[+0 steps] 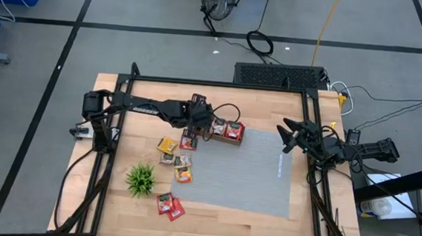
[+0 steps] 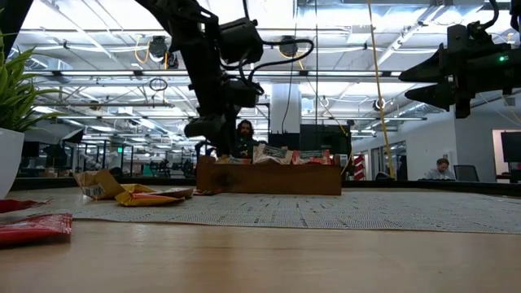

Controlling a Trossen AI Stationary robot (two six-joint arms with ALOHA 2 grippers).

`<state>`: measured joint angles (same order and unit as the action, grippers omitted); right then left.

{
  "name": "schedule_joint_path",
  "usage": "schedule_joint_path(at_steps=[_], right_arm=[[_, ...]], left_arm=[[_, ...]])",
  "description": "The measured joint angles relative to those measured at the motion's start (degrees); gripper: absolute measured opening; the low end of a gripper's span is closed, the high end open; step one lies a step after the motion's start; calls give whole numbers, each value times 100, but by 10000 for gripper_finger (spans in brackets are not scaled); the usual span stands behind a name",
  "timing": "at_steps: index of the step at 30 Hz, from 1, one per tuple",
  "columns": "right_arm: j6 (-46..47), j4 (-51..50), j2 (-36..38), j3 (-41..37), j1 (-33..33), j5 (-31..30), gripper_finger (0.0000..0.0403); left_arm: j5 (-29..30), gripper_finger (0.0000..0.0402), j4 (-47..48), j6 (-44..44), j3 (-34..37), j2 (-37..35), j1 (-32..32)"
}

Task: Pick & Place Tea
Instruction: Put the yellow tea bag into the left section of the wooden organizer

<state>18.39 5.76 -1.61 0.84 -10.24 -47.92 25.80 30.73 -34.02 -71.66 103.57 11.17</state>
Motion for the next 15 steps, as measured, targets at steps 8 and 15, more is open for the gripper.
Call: schedule_joint_path(at_steps=[8, 15], right_arm=[[0, -1, -1, 1, 0, 1, 242], [0, -2, -6, 2, 0, 0, 242]], left_arm=[[-77, 188, 842, 413, -539, -140, -197], [-531, 187, 2029, 1080, -1326, -296, -302]])
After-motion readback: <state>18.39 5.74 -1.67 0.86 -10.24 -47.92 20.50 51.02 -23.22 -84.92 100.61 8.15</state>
